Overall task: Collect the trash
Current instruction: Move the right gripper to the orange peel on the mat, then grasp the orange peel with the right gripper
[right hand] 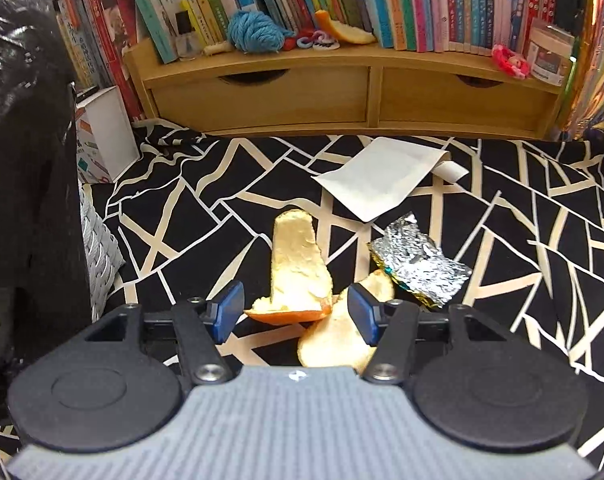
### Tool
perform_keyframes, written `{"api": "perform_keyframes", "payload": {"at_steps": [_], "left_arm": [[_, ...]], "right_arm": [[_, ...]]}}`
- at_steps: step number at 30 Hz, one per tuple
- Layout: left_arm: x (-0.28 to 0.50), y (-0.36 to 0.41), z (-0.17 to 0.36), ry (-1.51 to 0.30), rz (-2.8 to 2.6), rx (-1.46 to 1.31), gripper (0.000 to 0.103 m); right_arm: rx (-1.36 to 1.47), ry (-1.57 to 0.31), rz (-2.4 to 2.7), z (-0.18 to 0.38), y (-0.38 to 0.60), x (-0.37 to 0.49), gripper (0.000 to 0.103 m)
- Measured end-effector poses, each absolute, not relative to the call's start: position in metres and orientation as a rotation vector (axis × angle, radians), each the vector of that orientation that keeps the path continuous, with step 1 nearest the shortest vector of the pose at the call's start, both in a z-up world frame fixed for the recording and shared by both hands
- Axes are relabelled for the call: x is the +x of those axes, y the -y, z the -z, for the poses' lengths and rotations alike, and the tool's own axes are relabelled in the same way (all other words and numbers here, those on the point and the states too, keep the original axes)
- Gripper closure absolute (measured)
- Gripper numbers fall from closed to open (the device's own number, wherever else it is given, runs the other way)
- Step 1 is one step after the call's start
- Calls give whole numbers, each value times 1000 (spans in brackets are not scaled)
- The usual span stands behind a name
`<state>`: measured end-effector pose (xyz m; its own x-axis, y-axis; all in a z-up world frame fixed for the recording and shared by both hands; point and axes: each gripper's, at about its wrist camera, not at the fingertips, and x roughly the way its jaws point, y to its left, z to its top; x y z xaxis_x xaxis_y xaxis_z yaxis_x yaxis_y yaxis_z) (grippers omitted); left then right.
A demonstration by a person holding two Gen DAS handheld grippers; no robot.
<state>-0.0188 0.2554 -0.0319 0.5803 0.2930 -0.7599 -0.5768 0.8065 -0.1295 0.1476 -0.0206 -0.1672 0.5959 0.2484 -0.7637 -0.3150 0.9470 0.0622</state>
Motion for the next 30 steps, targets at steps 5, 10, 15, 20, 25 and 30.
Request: {"api": "perform_keyframes", "payload": {"at_steps": [5, 10, 15, 20, 25, 30], "left_arm": [[-19, -256, 31, -800, -526, -389, 19], [-19, -256, 32, -799, -527, -389, 19], [-19, -255, 31, -797, -528, -389, 19], [-19, -255, 31, -795, -528, -389, 19], [-19, -255, 31, -796, -528, -390, 19], [-20, -255, 31, -797, -525, -387, 19]], "right_arm": [[-109, -876, -323, 176, 15, 152, 32], [-117, -870, -327, 180, 13, 154, 32], [-141, -860, -336, 181, 11, 154, 31], [-144, -859, -344, 181, 13, 154, 32], [-156, -855, -345, 181, 13, 153, 42], [-165, -855, -344, 177, 14, 153, 51]]}}
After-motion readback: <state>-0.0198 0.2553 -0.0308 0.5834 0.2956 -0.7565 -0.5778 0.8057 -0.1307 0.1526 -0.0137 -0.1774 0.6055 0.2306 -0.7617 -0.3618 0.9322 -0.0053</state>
